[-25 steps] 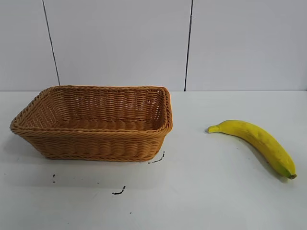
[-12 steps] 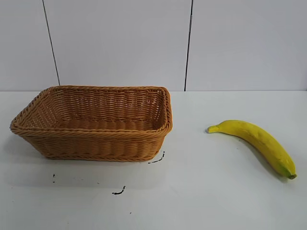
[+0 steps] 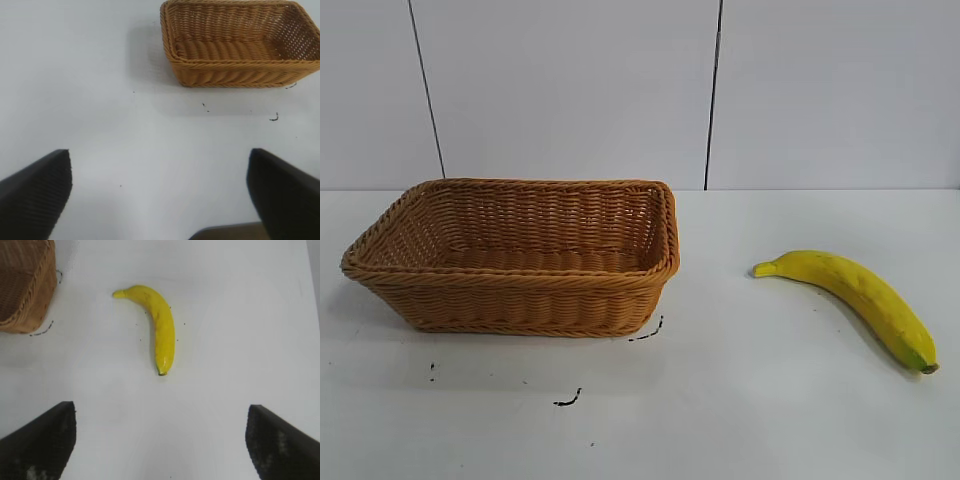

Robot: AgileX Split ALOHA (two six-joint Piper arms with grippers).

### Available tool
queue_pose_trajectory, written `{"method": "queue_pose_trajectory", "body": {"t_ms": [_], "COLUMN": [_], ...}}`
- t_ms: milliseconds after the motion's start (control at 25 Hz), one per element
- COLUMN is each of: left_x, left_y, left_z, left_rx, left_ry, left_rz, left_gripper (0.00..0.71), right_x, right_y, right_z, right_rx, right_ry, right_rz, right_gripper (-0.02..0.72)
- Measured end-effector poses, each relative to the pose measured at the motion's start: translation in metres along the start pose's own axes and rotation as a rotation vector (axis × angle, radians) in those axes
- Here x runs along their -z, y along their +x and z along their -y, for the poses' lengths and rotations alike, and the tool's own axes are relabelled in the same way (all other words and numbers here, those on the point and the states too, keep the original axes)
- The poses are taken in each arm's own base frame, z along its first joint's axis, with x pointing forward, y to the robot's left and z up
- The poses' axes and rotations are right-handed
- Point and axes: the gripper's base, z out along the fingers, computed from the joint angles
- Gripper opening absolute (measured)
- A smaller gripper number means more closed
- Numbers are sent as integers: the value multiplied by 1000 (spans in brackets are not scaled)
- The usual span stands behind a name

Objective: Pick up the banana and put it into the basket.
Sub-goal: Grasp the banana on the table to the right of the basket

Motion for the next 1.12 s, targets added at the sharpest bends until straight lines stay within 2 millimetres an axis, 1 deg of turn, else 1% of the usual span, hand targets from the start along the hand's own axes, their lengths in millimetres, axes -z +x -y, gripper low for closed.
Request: {"method": "queue_pose_trajectory", "body": {"t_ms": [40, 120, 240, 360, 440, 680, 800, 960, 1120], "left_x": [0, 0, 0, 0, 0, 0, 0, 0, 0], "left_y": [0, 0, 0, 0, 0, 0, 0, 0, 0], "left_z": [0, 0, 0, 0, 0, 0, 0, 0, 0], "left_rx": [0, 0, 0, 0, 0, 0, 0, 0, 0], "left_ry": [0, 0, 0, 0, 0, 0, 0, 0, 0], "left_rz": [0, 0, 0, 0, 0, 0, 0, 0, 0], "left_gripper": [690, 690, 690, 690, 690, 690, 690, 690, 690], "right_x": [-6, -23, -50, -80, -103, -172, -200, -224, -238], "right_y": [-9, -27, -49, -65, -71, -76, -73, -70, -69], "right_z": [1, 3, 5, 7, 8, 8, 8, 8, 8], "right_rx": [10, 29, 66, 83, 81, 70, 57, 49, 46], "right_ry": [-10, -27, -59, -87, -95, -102, -104, -104, -100], "right_rz": [-17, -55, -101, -141, -161, -203, -223, -241, -237], "right_gripper": [638, 638, 638, 638, 638, 638, 638, 638, 638]}}
